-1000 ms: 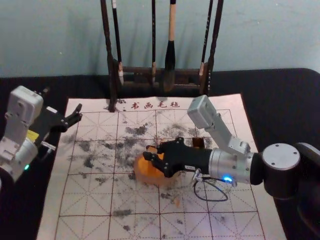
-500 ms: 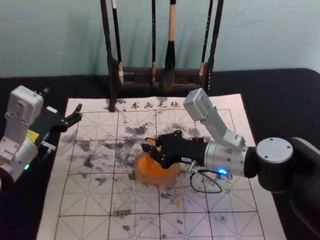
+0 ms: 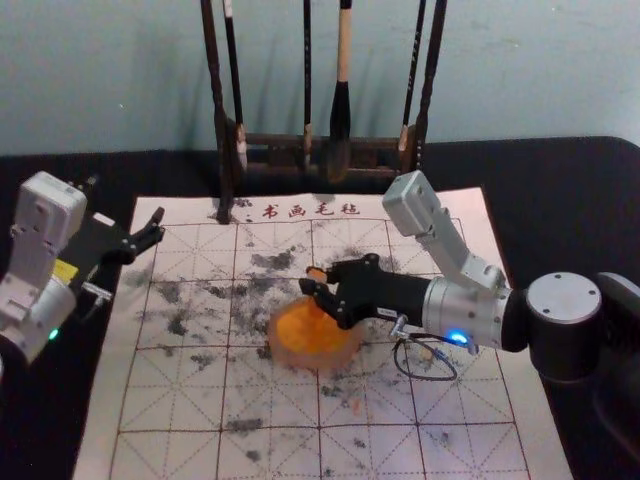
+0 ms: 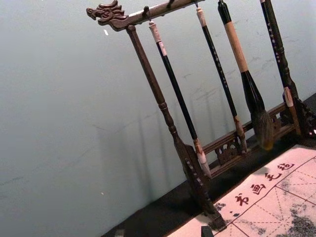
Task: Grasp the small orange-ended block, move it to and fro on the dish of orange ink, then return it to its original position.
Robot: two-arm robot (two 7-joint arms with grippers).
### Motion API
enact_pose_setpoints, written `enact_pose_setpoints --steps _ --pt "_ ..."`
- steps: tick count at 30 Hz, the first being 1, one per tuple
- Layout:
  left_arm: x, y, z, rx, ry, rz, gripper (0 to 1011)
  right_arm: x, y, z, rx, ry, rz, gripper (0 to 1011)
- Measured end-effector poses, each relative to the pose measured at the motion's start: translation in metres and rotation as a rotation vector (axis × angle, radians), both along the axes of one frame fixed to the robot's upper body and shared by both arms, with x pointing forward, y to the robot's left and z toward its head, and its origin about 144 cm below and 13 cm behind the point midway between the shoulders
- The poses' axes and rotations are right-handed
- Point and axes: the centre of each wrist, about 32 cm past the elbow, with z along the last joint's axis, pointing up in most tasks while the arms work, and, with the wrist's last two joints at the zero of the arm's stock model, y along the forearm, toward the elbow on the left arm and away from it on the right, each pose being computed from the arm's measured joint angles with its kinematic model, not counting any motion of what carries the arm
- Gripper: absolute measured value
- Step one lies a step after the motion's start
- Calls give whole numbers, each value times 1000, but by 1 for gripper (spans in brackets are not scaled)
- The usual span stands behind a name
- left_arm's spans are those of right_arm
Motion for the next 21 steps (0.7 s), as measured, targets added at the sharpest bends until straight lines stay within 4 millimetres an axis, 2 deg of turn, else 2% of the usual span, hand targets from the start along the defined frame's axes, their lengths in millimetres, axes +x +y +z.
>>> enact_pose_setpoints --steps 21 --pt "0 0 0 0 0 0 1001 -12 -17 0 -9 -1 -3 127"
